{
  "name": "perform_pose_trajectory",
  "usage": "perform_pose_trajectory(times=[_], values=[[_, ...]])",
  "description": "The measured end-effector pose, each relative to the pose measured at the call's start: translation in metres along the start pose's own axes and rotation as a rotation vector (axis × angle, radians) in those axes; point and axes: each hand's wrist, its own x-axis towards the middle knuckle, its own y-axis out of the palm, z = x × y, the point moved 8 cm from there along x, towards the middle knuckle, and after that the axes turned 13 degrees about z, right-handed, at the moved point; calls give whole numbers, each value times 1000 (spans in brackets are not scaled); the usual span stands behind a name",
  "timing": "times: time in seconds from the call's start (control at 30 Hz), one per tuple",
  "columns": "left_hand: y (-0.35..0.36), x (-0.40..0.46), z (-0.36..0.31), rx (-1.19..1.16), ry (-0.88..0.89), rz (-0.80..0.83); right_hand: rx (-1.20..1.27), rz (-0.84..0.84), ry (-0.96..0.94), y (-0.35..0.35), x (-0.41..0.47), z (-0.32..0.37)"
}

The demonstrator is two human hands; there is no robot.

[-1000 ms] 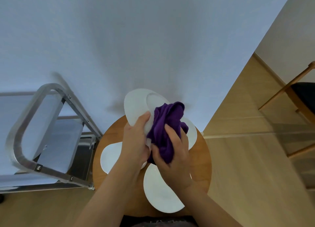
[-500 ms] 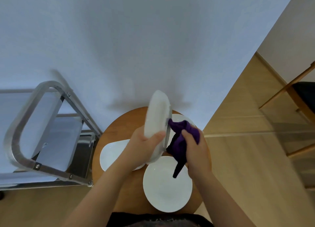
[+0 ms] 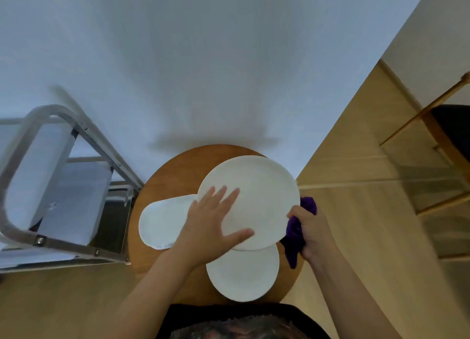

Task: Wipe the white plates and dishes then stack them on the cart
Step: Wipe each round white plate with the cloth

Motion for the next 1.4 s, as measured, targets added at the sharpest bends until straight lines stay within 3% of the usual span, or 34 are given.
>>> perform_pose_trajectory(times=[0.07,0.13,0.2,0.37,0.6,0.9,1.03,1.23,1.33,1.4], values=[[-6,-5,43,-205,-252,-161,-21,-4,46,-20,2,-13],[20,-6,73,-666,-447,-78,-72,18,98,-33,7,-26],[55,-2,82,-964,-488,65,-138,37,164,-41,14,-41],[116,-14,105,-1172,-646,51,-357,-77,143,-64,29,-58],[175,-30,121,-1198,-829,1,-399,-35,198,-72,45,-78],[209,-19,131,-977,-937,28,-409,0,193,-75,64,-81],[206,-11,139,-571,-920,181,-414,46,188,-71,72,-79],[200,2,142,-266,-902,358,-401,95,219,-63,77,-81],[184,10,137,64,-888,505,-392,123,213,-58,78,-79],[165,31,126,176,-835,467,-380,139,203,-56,81,-74]])
